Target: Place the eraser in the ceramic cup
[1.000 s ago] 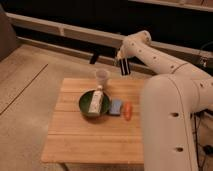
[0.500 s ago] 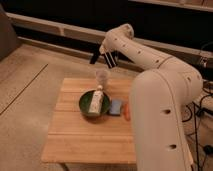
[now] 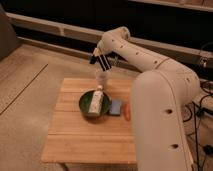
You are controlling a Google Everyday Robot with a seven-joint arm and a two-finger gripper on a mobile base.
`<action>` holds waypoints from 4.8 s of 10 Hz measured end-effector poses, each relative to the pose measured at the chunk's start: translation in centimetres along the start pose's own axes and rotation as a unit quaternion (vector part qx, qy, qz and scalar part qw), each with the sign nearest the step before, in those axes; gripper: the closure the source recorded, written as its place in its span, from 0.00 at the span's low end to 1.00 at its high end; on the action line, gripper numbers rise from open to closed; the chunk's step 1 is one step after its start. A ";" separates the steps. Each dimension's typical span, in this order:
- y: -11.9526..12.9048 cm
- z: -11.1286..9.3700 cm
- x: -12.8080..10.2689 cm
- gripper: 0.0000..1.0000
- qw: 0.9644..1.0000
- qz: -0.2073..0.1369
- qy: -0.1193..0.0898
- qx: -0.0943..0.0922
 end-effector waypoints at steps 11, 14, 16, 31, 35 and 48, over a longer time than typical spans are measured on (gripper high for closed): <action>0.7 4.9 -1.1 0.98 1.000 -0.016 -0.004 0.003; 2.3 6.9 -0.1 0.98 1.000 -0.015 0.016 -0.012; 3.3 8.0 0.9 0.98 0.999 -0.017 0.030 -0.023; 2.3 9.2 2.4 0.98 0.998 0.004 0.044 -0.042; 2.7 8.2 2.8 0.95 0.998 -0.011 0.033 -0.049; 3.5 6.9 2.4 0.20 0.997 -0.034 -0.022 -0.061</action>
